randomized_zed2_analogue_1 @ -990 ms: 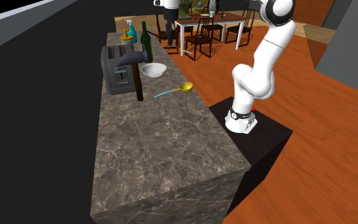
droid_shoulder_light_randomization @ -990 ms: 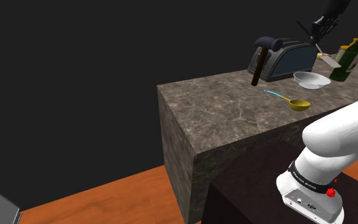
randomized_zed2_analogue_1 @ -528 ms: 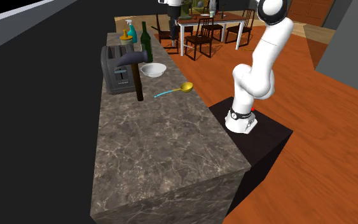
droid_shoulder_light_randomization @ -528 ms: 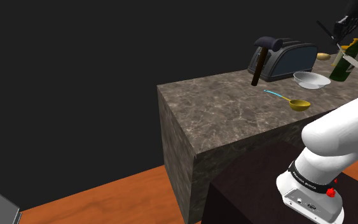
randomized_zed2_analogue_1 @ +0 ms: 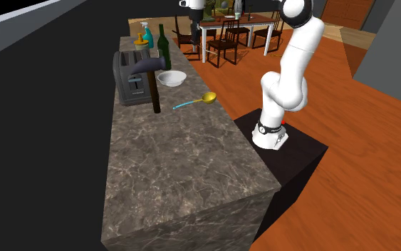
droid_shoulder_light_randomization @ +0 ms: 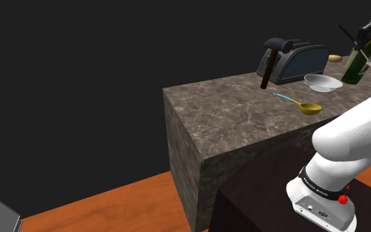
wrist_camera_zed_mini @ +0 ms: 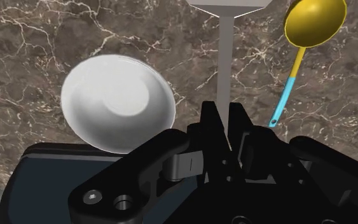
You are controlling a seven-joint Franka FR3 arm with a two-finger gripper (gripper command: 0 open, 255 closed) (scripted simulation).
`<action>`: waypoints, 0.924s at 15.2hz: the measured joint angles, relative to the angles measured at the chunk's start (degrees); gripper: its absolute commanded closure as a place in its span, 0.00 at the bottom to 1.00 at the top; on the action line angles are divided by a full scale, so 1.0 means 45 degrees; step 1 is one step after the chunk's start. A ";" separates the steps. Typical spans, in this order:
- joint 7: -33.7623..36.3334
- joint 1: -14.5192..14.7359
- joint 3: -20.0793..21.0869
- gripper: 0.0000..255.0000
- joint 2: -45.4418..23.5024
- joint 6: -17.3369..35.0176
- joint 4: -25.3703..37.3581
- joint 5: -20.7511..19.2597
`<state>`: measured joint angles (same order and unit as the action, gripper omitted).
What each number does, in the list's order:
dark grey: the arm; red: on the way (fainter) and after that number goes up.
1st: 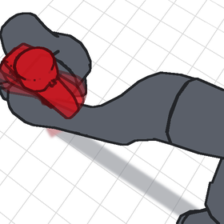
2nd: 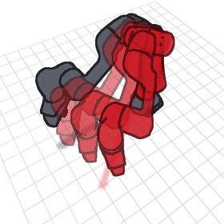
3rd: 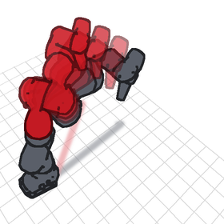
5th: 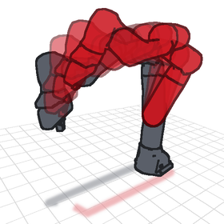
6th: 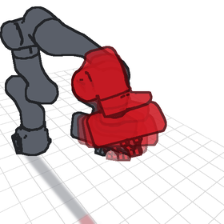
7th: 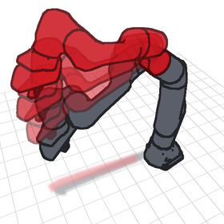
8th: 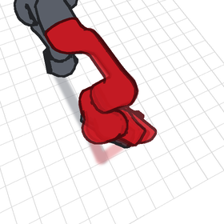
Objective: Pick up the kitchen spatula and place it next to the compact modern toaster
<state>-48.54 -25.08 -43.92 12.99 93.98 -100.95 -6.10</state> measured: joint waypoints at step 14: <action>0.0085 -0.0152 -0.0109 1.00 0.0310 0.2363 -0.2606 -0.0274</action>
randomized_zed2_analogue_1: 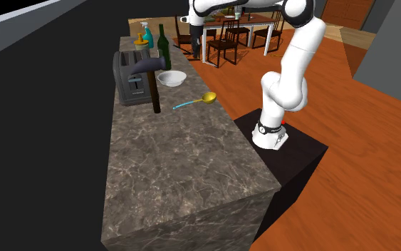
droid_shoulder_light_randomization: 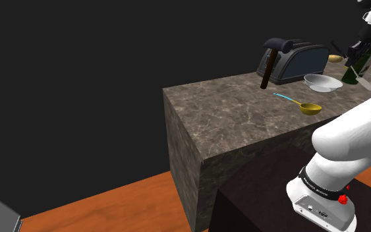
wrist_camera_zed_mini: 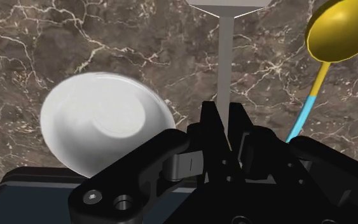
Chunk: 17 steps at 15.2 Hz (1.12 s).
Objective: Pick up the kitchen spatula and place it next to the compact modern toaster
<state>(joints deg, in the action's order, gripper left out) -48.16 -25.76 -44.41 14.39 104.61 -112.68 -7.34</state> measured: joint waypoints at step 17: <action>-0.0361 -0.0014 -0.0529 1.00 -0.0587 0.2922 -0.2455 0.0250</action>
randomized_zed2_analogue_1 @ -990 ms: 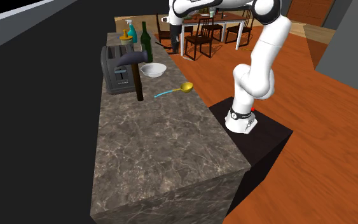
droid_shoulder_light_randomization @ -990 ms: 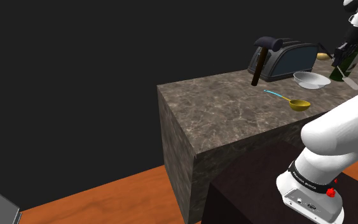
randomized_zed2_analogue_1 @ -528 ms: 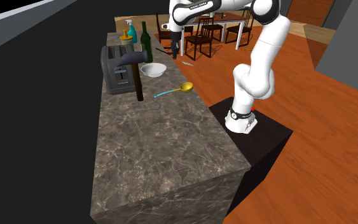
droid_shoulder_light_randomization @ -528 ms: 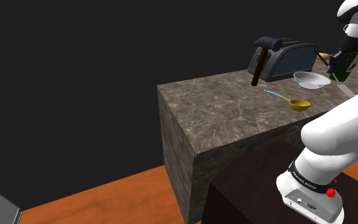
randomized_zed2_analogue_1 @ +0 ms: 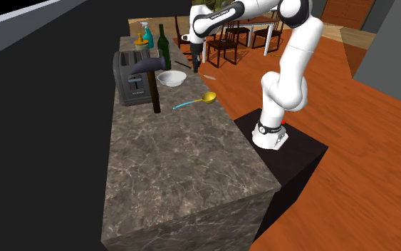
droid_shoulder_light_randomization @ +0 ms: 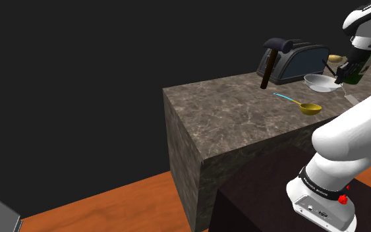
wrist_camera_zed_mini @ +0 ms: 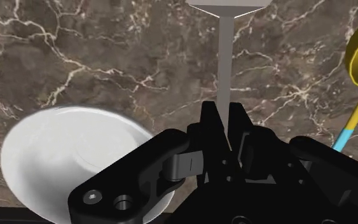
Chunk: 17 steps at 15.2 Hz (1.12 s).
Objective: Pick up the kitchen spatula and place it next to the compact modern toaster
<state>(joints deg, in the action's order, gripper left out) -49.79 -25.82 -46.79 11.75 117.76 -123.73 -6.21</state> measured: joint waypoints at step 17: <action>-0.1238 0.0245 -0.0698 1.00 -0.1798 0.3029 -0.1755 0.1479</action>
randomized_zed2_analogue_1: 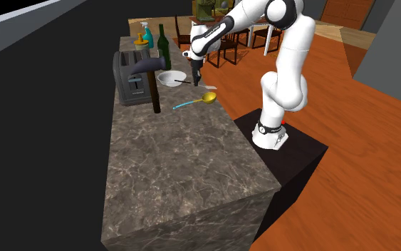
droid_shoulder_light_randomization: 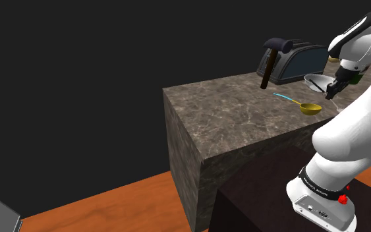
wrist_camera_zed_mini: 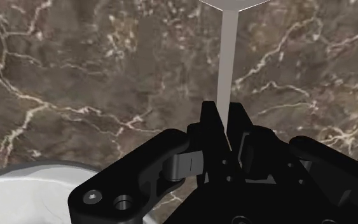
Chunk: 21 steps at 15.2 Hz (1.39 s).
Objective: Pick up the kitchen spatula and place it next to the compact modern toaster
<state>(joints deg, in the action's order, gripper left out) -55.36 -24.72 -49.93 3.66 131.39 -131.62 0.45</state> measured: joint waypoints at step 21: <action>0.0484 -0.0080 0.0119 0.00 0.0775 -0.0779 0.0278 -0.0709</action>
<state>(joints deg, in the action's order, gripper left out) -53.18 -25.08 -49.40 7.14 127.89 -130.37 -2.75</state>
